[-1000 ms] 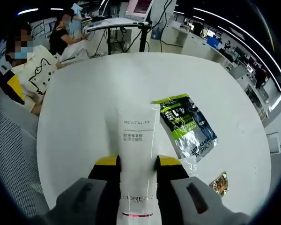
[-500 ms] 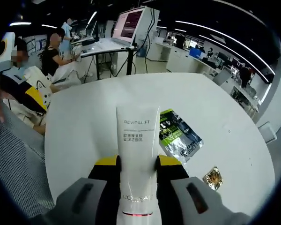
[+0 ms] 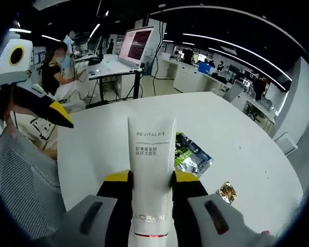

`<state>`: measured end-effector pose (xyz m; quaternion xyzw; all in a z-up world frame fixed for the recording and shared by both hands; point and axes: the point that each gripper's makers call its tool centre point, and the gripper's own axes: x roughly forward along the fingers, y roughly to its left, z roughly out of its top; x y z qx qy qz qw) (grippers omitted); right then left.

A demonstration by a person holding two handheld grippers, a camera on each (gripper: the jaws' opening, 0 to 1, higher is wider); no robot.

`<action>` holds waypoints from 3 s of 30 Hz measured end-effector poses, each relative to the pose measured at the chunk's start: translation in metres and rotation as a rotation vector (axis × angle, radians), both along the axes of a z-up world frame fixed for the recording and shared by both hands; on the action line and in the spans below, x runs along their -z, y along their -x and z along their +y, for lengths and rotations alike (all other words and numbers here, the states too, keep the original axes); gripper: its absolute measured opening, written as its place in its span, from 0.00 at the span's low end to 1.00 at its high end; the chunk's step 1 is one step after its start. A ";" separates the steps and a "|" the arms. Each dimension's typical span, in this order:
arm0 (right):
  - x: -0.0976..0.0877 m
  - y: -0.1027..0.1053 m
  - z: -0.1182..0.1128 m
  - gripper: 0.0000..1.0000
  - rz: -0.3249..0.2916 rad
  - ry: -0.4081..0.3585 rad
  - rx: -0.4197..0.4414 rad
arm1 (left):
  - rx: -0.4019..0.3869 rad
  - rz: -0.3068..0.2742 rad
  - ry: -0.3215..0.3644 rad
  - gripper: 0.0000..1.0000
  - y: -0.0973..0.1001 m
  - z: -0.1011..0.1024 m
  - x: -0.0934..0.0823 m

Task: Arrange the skincare products in the storage area until every visible bottle or jar stands upright without overlapping.

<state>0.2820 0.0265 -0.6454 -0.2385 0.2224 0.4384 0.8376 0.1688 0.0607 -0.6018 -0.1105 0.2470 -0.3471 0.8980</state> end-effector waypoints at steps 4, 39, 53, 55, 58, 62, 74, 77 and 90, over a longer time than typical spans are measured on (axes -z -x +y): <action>-0.012 0.008 -0.006 0.28 -0.023 -0.028 0.029 | 0.016 -0.040 0.014 0.80 -0.004 -0.004 -0.012; -0.040 0.073 -0.052 0.28 -0.064 -0.157 0.012 | -0.157 -0.002 0.183 0.54 -0.030 -0.064 -0.028; -0.048 0.087 -0.063 0.28 -0.063 -0.213 0.001 | -0.166 -0.036 0.169 0.30 -0.029 -0.087 -0.029; -0.049 0.088 -0.065 0.28 -0.059 -0.223 0.008 | -0.166 -0.046 0.167 0.25 -0.028 -0.089 -0.030; -0.050 0.087 -0.068 0.28 -0.059 -0.232 0.015 | -0.171 -0.055 0.165 0.20 -0.029 -0.091 -0.030; -0.050 0.087 -0.070 0.28 -0.060 -0.236 0.015 | -0.181 -0.063 0.165 0.17 -0.031 -0.094 -0.031; -0.056 0.086 -0.073 0.29 -0.056 -0.251 0.019 | -0.209 -0.129 0.188 0.12 -0.040 -0.095 -0.040; -0.061 0.086 -0.073 0.29 -0.053 -0.261 0.017 | -0.203 -0.096 0.261 0.08 -0.038 -0.098 -0.046; -0.070 0.093 -0.069 0.32 0.001 -0.332 -0.125 | -0.099 -0.020 0.322 0.05 -0.039 -0.094 -0.056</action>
